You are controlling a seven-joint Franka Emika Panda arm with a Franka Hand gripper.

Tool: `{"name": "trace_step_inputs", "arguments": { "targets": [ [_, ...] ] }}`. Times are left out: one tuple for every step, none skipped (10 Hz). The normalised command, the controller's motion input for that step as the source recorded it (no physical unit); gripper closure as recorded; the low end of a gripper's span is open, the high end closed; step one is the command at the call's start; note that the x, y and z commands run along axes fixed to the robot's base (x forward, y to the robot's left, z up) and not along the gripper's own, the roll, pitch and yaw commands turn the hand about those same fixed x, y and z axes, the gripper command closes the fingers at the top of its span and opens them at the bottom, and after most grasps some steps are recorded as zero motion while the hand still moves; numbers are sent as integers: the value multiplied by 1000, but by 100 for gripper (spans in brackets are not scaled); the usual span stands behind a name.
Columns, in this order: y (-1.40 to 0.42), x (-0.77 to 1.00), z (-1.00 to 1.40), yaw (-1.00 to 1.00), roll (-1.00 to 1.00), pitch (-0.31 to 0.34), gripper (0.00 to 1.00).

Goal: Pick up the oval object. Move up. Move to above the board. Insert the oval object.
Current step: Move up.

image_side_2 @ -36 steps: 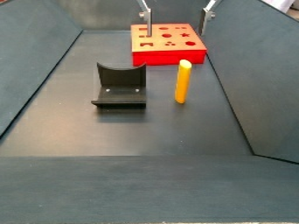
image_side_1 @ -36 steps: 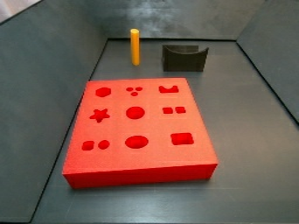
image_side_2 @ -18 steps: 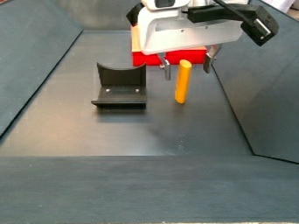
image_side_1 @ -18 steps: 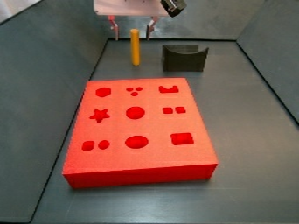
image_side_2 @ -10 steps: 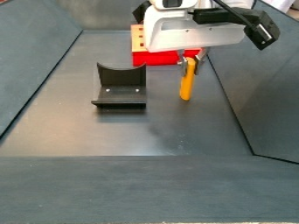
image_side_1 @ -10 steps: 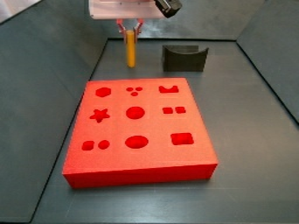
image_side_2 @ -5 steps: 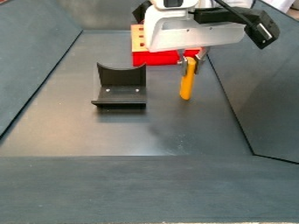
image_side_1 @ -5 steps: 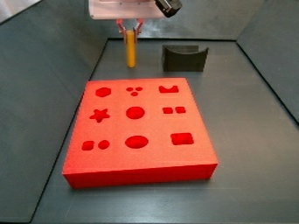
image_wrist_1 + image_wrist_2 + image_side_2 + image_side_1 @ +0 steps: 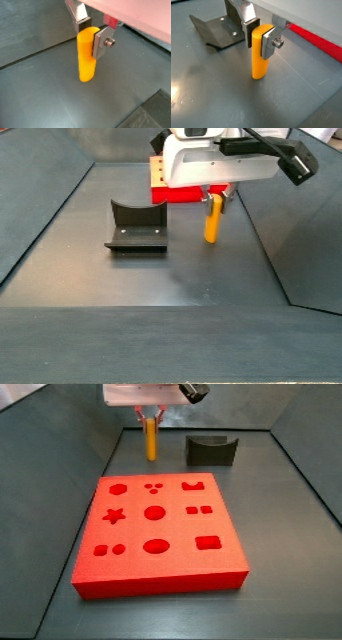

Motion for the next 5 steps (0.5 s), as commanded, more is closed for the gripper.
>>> {"name": "trace_step_inputs", "arguments": {
  "targets": [
    [59,-27,831,6,12,9,100],
    [57,-77,717,-1,18,39,100],
    [36,-56,586,-11,30,38,100],
    [25,-32,380,-18,47,47,100],
    [22,-29,270,-18,55,51,100]
  ]
}}
